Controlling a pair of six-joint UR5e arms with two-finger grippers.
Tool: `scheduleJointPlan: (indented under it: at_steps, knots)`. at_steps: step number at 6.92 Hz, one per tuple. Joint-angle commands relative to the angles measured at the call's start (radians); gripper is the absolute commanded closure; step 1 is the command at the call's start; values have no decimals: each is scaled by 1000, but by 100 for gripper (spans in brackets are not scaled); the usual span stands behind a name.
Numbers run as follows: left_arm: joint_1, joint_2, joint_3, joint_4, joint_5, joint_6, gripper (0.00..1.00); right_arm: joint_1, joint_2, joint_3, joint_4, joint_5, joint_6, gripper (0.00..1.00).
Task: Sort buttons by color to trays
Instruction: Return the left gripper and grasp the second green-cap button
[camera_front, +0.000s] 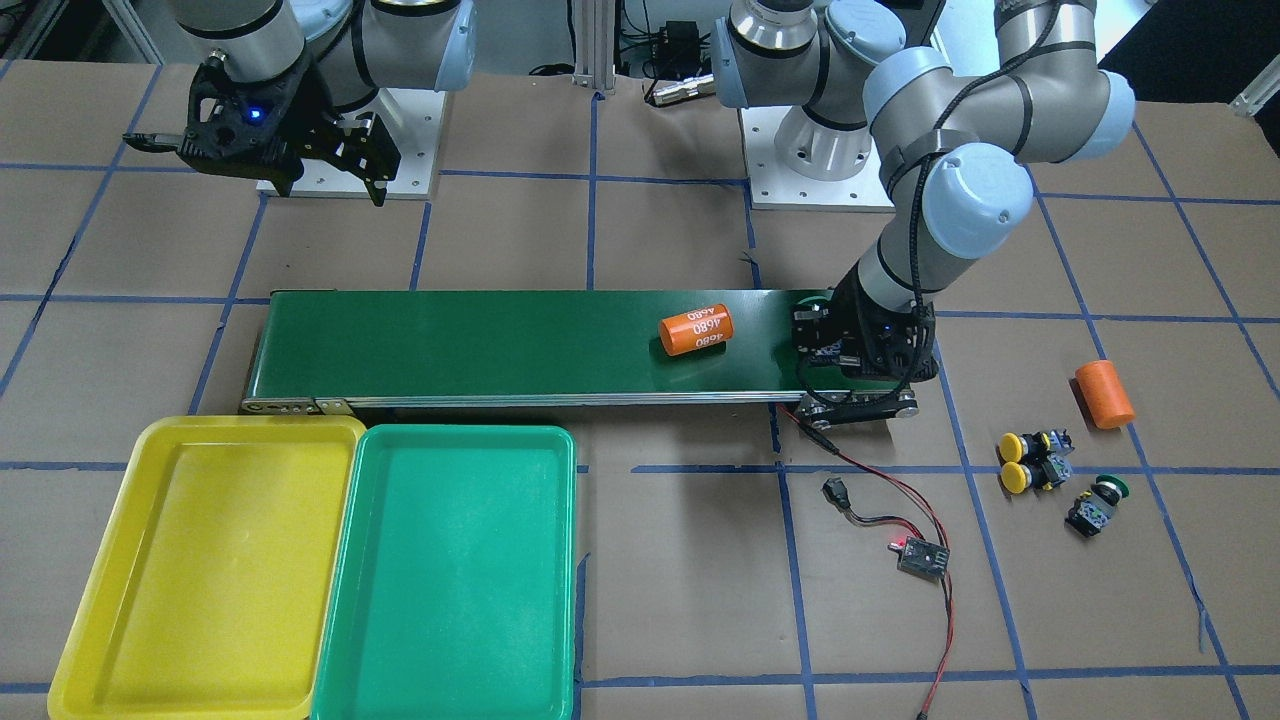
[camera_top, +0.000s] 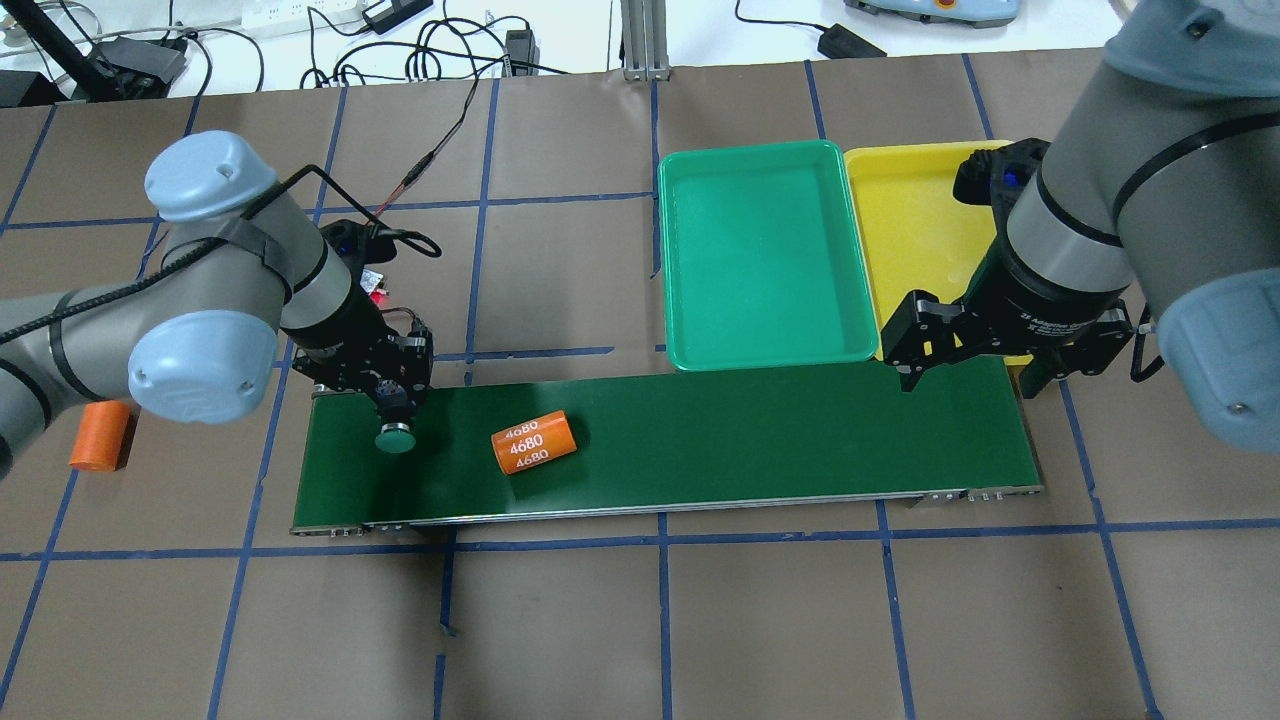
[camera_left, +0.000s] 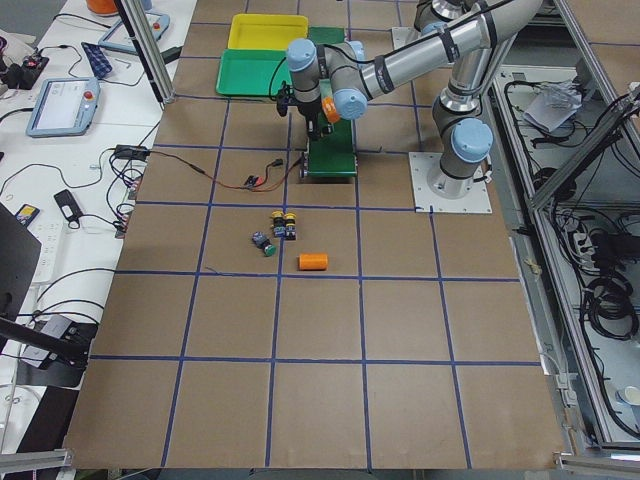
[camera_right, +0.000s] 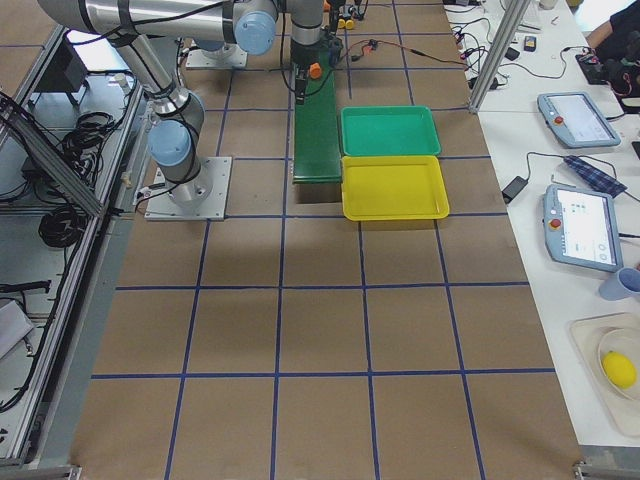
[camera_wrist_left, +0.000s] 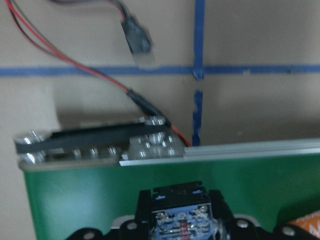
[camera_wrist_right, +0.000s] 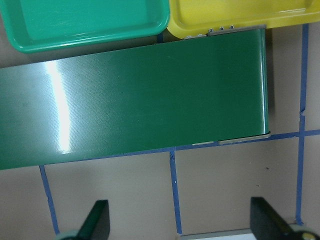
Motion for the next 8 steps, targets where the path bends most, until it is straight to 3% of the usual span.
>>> scheduleJointPlan:
  at_steps: [1, 3, 5, 8]
  knots:
    - [-12, 23, -59, 99, 7, -3, 1, 0, -1, 1, 0, 3, 1, 0]
    - [38, 27, 29, 45, 5, 5, 0, 0, -1, 1, 2, 3, 1, 0]
    - [254, -58, 195, -42, 2, 223, 0, 0, -1, 1, 3, 3, 1, 0]
    - [425, -271, 297, 105, 5, 641, 0, 0, -1, 1, 5, 0, 1, 0]
